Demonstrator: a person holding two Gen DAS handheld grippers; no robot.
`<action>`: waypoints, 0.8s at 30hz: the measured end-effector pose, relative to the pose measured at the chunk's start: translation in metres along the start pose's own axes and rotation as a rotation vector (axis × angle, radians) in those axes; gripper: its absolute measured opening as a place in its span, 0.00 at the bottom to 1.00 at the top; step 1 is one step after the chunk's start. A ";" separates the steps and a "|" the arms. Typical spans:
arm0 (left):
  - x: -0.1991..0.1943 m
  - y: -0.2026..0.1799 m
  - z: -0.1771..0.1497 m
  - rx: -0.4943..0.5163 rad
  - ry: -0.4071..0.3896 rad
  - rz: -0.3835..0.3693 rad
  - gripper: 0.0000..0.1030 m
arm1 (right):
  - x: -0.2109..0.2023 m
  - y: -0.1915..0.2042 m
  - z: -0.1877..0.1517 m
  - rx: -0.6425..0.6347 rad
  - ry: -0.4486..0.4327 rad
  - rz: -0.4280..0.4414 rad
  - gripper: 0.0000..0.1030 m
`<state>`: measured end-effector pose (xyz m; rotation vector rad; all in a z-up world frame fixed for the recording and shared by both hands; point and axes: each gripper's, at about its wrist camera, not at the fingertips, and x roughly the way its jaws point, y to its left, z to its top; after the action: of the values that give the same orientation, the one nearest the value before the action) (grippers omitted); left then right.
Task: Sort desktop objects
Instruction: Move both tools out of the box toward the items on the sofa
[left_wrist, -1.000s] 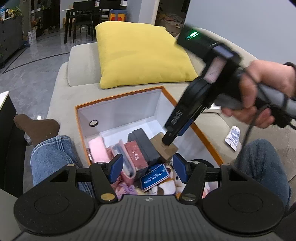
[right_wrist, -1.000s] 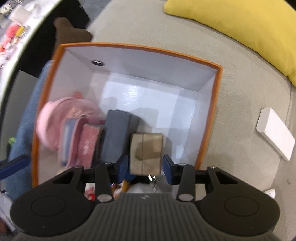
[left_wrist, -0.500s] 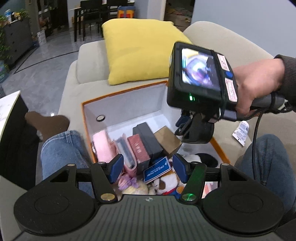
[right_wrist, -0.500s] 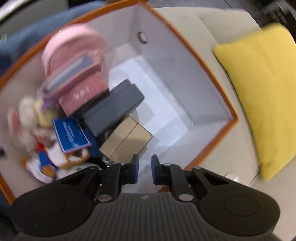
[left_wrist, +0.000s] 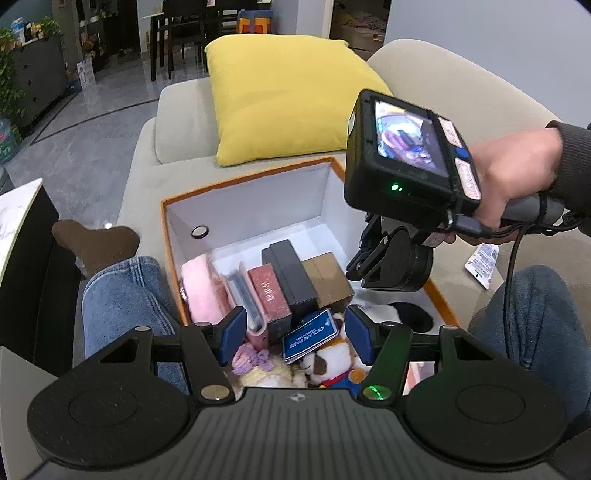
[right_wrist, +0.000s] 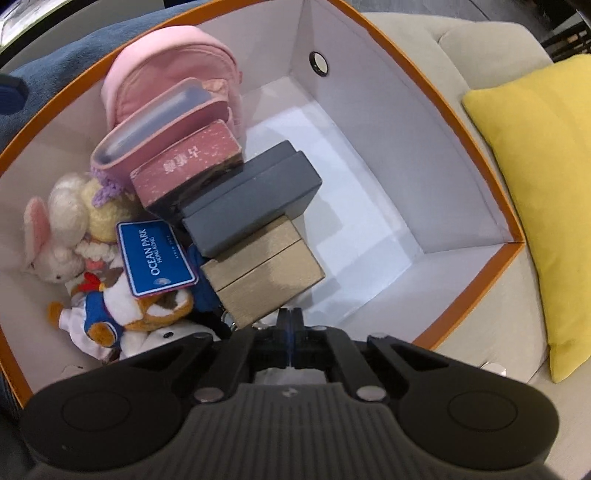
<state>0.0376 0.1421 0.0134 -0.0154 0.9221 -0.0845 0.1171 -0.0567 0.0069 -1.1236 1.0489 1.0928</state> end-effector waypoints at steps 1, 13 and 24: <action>-0.001 -0.003 0.001 0.006 -0.005 -0.001 0.65 | -0.005 0.000 -0.002 -0.001 -0.013 0.000 0.00; 0.000 -0.061 0.021 0.083 -0.082 -0.080 0.49 | -0.098 -0.031 -0.120 0.229 -0.321 -0.042 0.08; 0.025 -0.109 0.030 0.090 -0.082 -0.155 0.48 | -0.024 -0.061 -0.212 0.600 -0.013 -0.079 0.40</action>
<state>0.0695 0.0307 0.0174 -0.0070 0.8331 -0.2674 0.1573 -0.2744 0.0116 -0.6647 1.2043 0.6508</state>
